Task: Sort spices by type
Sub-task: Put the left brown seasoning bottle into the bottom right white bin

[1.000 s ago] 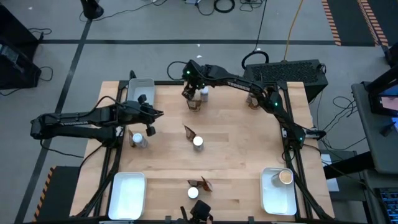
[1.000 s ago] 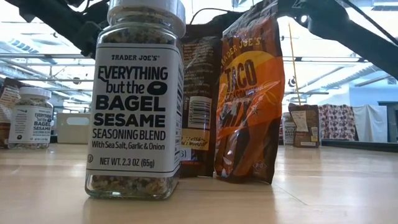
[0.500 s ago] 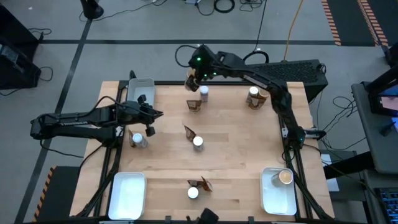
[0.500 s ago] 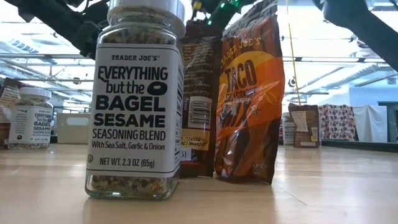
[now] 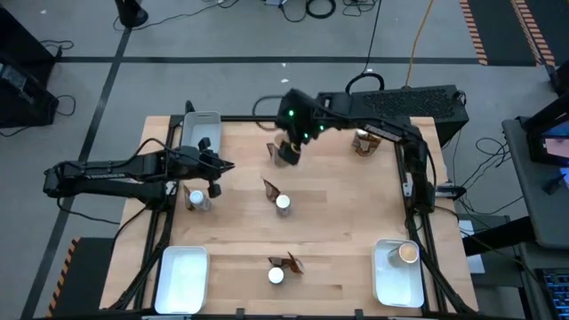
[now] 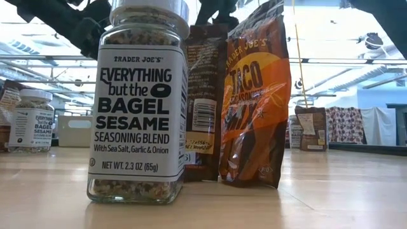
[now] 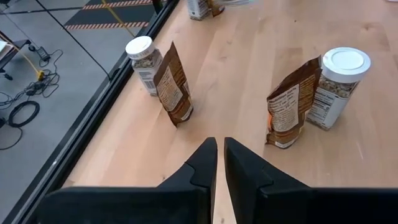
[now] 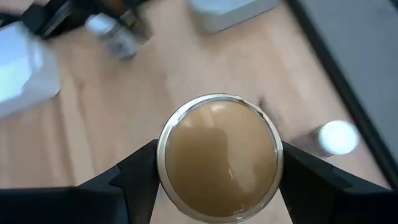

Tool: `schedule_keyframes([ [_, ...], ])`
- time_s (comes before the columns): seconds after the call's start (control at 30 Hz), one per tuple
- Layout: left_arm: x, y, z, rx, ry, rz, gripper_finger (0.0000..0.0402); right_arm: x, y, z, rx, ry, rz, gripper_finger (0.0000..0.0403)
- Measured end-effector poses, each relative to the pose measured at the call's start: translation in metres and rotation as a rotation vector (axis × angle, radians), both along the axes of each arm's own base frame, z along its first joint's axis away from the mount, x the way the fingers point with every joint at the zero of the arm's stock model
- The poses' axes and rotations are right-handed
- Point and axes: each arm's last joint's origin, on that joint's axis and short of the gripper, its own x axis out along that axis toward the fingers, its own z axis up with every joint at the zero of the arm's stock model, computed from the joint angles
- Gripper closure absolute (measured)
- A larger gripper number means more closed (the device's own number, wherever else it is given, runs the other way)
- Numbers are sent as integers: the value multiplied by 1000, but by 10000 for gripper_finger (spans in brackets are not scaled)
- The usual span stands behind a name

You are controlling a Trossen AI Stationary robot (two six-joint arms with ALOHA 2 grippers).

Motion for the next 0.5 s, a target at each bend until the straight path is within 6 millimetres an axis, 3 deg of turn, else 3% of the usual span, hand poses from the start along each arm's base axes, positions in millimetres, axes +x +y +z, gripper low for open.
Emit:
schedule_keyframes([
  [0.5,1,-2,0,-40,-15,-11,366,-8,125,-3,63,145,265,147],
])
